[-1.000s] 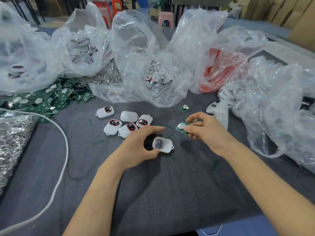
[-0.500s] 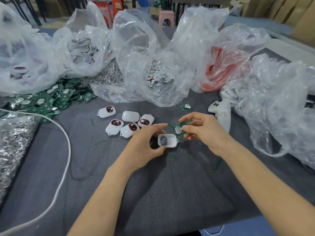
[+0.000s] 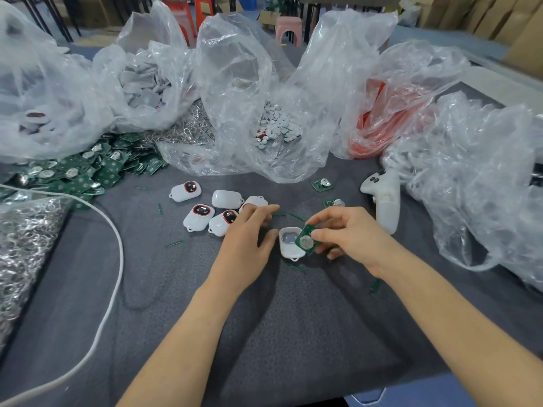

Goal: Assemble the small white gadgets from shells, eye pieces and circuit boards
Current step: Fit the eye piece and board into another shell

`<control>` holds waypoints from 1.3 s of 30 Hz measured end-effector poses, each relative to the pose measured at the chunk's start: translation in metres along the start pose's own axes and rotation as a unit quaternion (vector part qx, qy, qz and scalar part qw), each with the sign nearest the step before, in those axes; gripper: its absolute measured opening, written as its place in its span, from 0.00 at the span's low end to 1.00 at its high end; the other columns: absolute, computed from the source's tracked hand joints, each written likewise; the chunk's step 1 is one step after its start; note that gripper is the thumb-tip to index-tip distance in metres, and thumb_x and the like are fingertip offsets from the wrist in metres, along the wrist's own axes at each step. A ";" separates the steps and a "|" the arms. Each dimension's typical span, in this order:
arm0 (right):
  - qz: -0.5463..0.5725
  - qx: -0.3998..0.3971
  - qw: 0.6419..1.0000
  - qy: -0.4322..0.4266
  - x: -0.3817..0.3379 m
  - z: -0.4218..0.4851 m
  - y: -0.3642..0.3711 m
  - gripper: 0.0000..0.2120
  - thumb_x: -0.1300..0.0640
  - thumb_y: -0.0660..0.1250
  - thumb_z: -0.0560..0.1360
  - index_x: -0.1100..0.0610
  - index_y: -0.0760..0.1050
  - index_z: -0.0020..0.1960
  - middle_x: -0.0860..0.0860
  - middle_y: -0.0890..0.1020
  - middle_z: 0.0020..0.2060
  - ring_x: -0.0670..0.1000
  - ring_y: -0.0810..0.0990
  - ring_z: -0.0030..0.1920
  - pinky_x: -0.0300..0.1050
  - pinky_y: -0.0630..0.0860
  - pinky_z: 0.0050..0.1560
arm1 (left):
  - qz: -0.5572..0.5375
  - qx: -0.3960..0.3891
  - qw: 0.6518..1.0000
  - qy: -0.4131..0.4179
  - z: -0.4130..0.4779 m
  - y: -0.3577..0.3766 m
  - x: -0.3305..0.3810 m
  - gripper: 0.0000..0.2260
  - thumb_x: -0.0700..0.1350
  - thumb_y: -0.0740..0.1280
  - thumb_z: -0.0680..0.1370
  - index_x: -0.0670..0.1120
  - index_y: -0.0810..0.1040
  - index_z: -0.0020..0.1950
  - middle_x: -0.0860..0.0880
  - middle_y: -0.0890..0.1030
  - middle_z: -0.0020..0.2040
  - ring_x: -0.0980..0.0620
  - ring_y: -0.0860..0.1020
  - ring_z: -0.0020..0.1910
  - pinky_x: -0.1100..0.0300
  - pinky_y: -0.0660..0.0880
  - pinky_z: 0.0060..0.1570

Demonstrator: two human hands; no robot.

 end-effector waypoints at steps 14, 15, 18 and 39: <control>-0.115 0.040 0.992 -0.044 -0.018 0.014 0.000 0.04 0.64 0.71 0.72 0.56 0.81 0.41 0.52 0.83 0.30 0.45 0.80 0.29 0.37 0.73 0.29 | 0.073 -0.089 0.993 0.030 -0.008 0.026 0.010 0.40 0.58 0.74 0.69 0.57 0.58 0.76 0.59 0.74 0.61 0.58 0.67 0.64 0.58 0.62 0.63; -0.123 0.047 0.990 -0.044 -0.017 0.014 -0.002 0.05 0.63 0.72 0.72 0.55 0.81 0.40 0.50 0.83 0.30 0.44 0.80 0.29 0.35 0.72 0.29 | 0.060 -0.088 0.994 0.027 -0.008 0.025 0.010 0.39 0.56 0.74 0.69 0.56 0.59 0.75 0.58 0.75 0.59 0.57 0.68 0.63 0.56 0.63 0.64; -0.132 0.058 0.989 -0.044 -0.016 0.012 -0.005 0.06 0.61 0.73 0.71 0.52 0.81 0.38 0.46 0.81 0.27 0.40 0.78 0.27 0.29 0.69 0.27 | 0.038 -0.080 0.996 0.025 -0.007 0.022 0.009 0.37 0.52 0.75 0.69 0.53 0.63 0.74 0.55 0.74 0.55 0.57 0.71 0.58 0.53 0.67 0.62; -0.212 0.081 0.971 -0.081 -0.022 0.006 0.003 0.03 0.59 0.73 0.71 0.52 0.83 0.42 0.43 0.81 0.33 0.36 0.78 0.36 0.24 0.71 0.37 | 0.057 -0.094 0.993 0.032 -0.008 0.023 0.014 0.34 0.49 0.75 0.70 0.53 0.65 0.73 0.54 0.72 0.49 0.55 0.71 0.52 0.51 0.70 0.58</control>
Point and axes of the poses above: each hand's wrist, its own z-axis towards the middle knuckle, its own y-axis out of the palm, x = y × z, the point moved 10 cm from there along z, towards the middle knuckle
